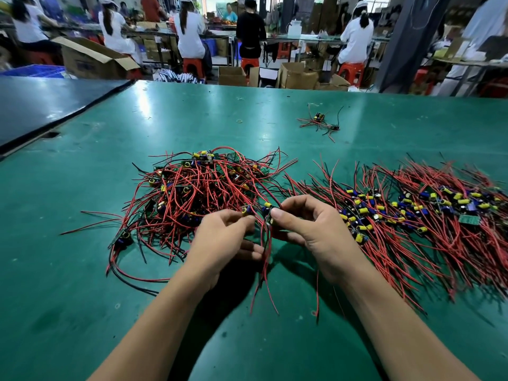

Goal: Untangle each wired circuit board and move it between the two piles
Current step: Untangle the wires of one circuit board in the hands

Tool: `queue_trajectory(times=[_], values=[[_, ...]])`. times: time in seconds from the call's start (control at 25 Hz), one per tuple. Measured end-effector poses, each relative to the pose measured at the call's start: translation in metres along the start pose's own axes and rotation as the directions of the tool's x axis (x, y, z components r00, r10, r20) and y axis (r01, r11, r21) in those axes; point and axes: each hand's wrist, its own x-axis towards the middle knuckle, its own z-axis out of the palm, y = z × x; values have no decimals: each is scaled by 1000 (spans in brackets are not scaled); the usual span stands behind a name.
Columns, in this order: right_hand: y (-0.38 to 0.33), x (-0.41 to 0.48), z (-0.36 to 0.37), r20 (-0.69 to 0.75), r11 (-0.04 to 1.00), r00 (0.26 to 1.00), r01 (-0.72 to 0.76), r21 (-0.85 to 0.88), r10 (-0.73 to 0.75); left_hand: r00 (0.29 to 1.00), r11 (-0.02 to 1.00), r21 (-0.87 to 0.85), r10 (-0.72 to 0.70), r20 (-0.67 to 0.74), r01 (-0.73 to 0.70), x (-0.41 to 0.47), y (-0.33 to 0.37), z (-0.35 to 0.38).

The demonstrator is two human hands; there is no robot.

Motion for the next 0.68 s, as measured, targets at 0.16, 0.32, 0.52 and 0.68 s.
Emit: queue_trajectory(times=[0.16, 0.32, 0.52, 0.68], values=[[-3, 1, -3, -95, 999, 995, -4, 40, 8, 921, 901, 349, 338, -194, -258, 2, -1, -8], [-2, 5, -10, -256, 962, 953, 96, -257, -163, 893, 840, 418, 432, -130, -346, -6, 0, -6], [-14, 8, -15, -259, 979, 966, 63, 192, -11, 980, 991, -63, 128, 152, -120, -12, 3, 10], [-30, 6, -27, -74, 804, 991, -44, 593, 109, 977, 992, -51, 119, 175, -112, -8, 0, 8]])
